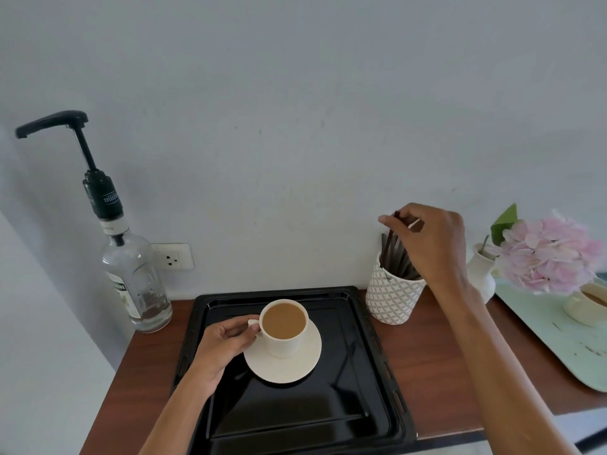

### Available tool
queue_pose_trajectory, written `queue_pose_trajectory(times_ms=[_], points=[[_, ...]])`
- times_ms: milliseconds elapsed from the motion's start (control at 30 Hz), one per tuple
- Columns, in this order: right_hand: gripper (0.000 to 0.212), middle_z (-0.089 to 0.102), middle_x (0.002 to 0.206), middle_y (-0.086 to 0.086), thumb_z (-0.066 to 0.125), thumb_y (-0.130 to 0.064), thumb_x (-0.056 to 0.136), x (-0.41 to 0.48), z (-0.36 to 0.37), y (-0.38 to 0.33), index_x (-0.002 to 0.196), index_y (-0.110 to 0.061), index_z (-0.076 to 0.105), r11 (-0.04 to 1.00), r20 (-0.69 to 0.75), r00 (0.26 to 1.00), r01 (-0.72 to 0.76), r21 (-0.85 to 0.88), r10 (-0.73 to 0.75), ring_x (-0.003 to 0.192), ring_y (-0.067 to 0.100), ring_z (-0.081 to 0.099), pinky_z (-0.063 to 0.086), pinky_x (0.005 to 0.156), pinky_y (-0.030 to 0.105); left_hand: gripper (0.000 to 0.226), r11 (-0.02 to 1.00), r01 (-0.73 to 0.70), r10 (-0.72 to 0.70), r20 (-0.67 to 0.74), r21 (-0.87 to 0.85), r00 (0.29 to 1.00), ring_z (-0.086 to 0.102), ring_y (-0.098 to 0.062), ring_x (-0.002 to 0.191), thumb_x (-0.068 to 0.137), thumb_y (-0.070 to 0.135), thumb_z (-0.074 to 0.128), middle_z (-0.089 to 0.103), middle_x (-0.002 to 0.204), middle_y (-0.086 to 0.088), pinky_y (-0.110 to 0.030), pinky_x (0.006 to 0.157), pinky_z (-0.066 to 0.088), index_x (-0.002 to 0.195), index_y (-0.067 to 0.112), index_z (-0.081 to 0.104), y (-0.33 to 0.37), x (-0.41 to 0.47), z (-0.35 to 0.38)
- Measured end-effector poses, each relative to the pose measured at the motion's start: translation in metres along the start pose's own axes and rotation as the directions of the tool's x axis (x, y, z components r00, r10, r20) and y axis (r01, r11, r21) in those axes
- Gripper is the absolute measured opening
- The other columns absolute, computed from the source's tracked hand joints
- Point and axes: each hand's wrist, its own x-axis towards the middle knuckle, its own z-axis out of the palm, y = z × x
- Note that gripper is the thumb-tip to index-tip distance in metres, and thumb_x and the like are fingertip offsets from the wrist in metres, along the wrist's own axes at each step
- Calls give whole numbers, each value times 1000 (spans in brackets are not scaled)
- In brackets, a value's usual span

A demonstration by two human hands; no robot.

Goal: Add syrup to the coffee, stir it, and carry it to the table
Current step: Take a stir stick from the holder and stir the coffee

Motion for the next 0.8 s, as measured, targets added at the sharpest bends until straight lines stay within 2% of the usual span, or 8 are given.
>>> queue_pose_trajectory(times_ms=[133, 200, 300, 433, 500, 600, 667, 800], points=[[28, 75, 73, -5, 82, -43, 82, 12, -2, -31, 81, -15, 81, 995, 9, 998, 63, 74, -63, 59, 16, 66, 58, 61, 39, 19, 1000, 6, -6, -9, 8, 1000, 78, -17, 100, 87, 3, 77, 83, 100, -11, -28, 86, 59, 97, 17, 84, 2, -1, 0], [28, 75, 70, -5, 82, -42, 82, 12, 3, -43, 79, -15, 80, 985, 26, 998, 47, 166, -52, 57, 20, 65, 57, 59, 37, 19, 1000, 13, -13, -10, 19, 1000, 78, -17, 100, 87, 4, 77, 83, 100, -10, -29, 87, 58, 98, 17, 84, 2, -2, -1], [27, 72, 62, -5, 82, -41, 83, 1, 19, -58, 73, -16, 78, 957, 93, 994, 20, 289, -49, 50, 23, 59, 47, 53, 28, 19, 999, 20, -20, -18, 26, 1000, 78, -17, 100, 87, 3, 77, 83, 99, -9, -29, 89, 59, 99, 16, 84, 3, -5, 1], [27, 69, 57, 2, 80, -40, 85, -26, 48, -64, 68, -19, 76, 928, 239, 971, -59, 368, -33, 56, 30, 60, 48, 55, 34, 19, 998, 26, -25, -24, 53, 999, 78, -17, 100, 88, 4, 77, 84, 97, -7, -28, 88, 60, 99, 18, 84, 6, -6, 1], [27, 69, 58, 1, 80, -40, 86, -39, 62, -64, 67, -21, 76, 924, 323, 946, -103, 367, -22, 57, 28, 62, 50, 58, 35, 19, 997, 34, -32, -27, 65, 999, 77, -18, 100, 88, 4, 78, 84, 97, -6, -29, 89, 60, 99, 18, 83, 8, -7, 2], [24, 71, 61, -7, 79, -39, 86, -57, 80, -61, 71, -20, 78, 937, 404, 914, -113, 331, -32, 57, 13, 63, 47, 53, 18, 19, 996, 41, -38, -34, 76, 999, 77, -17, 101, 88, 5, 78, 84, 98, -5, -31, 91, 60, 101, 18, 83, 8, -6, 2], [24, 70, 60, -11, 78, -40, 87, -64, 88, -58, 74, -20, 79, 952, 434, 900, -107, 287, -30, 59, 5, 64, 45, 57, 12, 18, 996, 38, -35, -35, 79, 999, 77, -16, 101, 88, 6, 78, 84, 98, -4, -30, 90, 61, 101, 18, 83, 8, -6, 1], [27, 66, 63, -18, 72, -45, 91, -74, 98, -54, 79, -22, 80, 991, 492, 869, -28, 134, -42, 61, 0, 63, 43, 58, 10, 18, 996, 38, -36, -30, 85, 999, 78, -16, 99, 87, 7, 79, 84, 97, -4, -22, 82, 62, 101, 18, 83, 9, -5, 0]])
